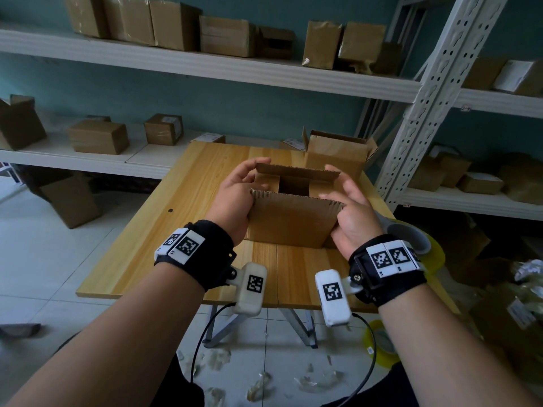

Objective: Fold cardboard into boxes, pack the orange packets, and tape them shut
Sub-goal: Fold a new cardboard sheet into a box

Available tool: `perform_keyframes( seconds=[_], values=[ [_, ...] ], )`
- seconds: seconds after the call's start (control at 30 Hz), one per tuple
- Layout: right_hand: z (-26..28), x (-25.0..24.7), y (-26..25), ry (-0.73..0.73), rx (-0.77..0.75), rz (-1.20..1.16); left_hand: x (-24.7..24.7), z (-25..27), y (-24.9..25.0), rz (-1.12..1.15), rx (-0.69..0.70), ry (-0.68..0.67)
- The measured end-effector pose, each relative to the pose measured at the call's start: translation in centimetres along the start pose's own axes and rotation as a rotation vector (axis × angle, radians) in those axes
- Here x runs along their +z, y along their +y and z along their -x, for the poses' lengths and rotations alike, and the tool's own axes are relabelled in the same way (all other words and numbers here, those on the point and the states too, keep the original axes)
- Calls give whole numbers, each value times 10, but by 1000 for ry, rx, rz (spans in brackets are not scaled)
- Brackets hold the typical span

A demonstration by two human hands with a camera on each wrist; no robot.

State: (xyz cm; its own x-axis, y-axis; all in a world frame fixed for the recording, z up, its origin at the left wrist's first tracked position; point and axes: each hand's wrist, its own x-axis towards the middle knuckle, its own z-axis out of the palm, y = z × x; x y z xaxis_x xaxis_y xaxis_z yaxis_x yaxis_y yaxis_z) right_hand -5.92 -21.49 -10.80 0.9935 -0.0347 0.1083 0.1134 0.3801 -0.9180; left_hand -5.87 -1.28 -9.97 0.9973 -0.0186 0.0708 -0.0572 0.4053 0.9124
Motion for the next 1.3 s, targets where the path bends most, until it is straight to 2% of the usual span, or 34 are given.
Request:
perform_keyframes(
  seconds=[0.3,0.8,1.07,1.2,1.3],
  values=[
    [-1,-2,1,-2,17,2,1,-3,-2,19,-14,3],
    [-1,1,0,44,38,83,-4,-10,-6,-167,-40,74],
    [3,11,-6,78,124,117,0,-8,-6,-264,-83,108],
    [4,9,-5,74,136,181,0,-6,-4,-221,-135,131],
    [4,5,-5,8,163,258,-4,-9,-2,-245,-168,72]
  ],
)
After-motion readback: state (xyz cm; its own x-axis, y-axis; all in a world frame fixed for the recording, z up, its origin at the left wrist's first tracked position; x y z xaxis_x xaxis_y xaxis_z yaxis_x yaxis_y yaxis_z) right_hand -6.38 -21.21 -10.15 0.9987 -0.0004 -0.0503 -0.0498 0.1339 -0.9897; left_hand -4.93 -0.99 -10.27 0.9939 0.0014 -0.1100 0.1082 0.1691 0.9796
